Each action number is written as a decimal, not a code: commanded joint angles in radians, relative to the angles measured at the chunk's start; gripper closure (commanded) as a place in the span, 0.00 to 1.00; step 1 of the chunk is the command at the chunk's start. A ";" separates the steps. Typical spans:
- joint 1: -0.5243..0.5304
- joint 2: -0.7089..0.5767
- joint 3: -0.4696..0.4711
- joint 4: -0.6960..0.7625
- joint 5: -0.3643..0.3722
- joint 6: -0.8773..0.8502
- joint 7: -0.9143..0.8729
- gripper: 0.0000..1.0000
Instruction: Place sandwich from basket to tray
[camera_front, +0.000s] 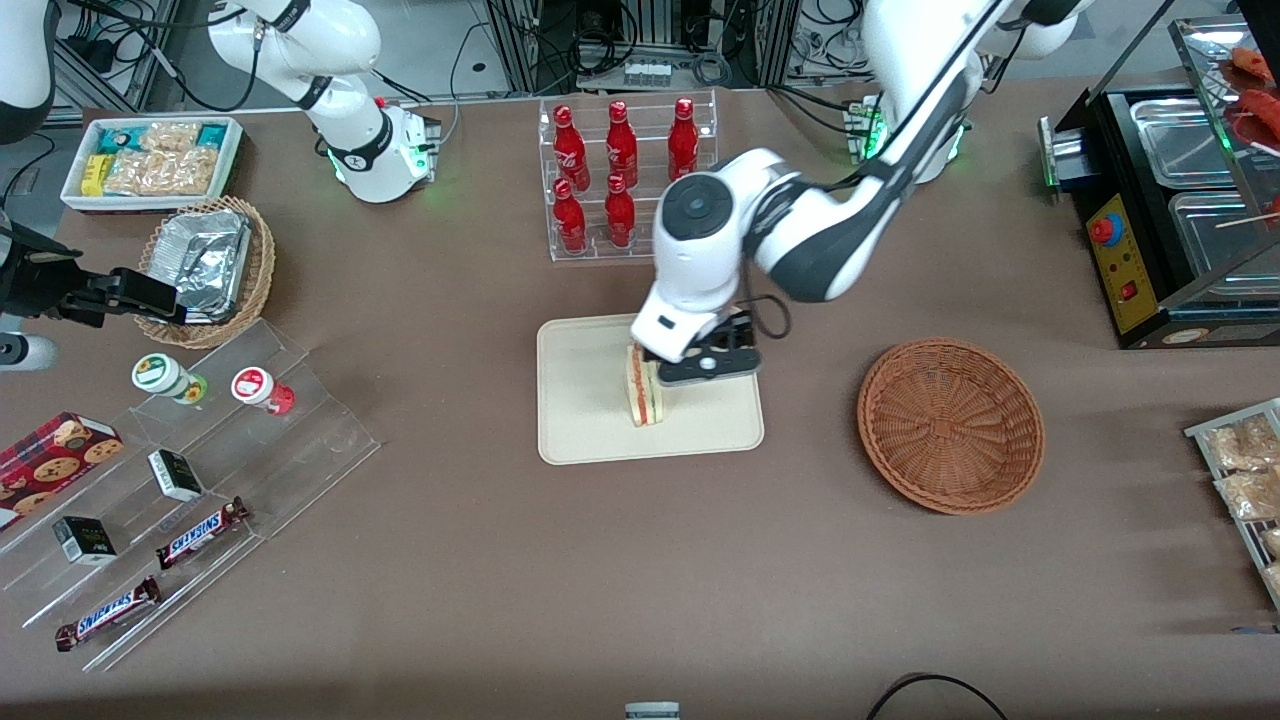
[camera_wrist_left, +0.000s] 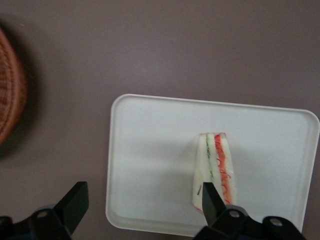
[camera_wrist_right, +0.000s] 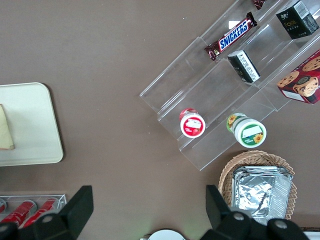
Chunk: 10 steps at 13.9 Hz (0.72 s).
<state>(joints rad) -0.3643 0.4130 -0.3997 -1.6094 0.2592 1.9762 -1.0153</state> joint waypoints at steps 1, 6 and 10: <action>0.068 -0.104 -0.004 -0.026 -0.021 -0.072 0.027 0.00; 0.215 -0.250 -0.001 -0.029 -0.125 -0.244 0.266 0.00; 0.315 -0.330 0.021 -0.037 -0.156 -0.339 0.447 0.00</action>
<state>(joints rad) -0.0793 0.1397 -0.3888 -1.6125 0.1250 1.6731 -0.6392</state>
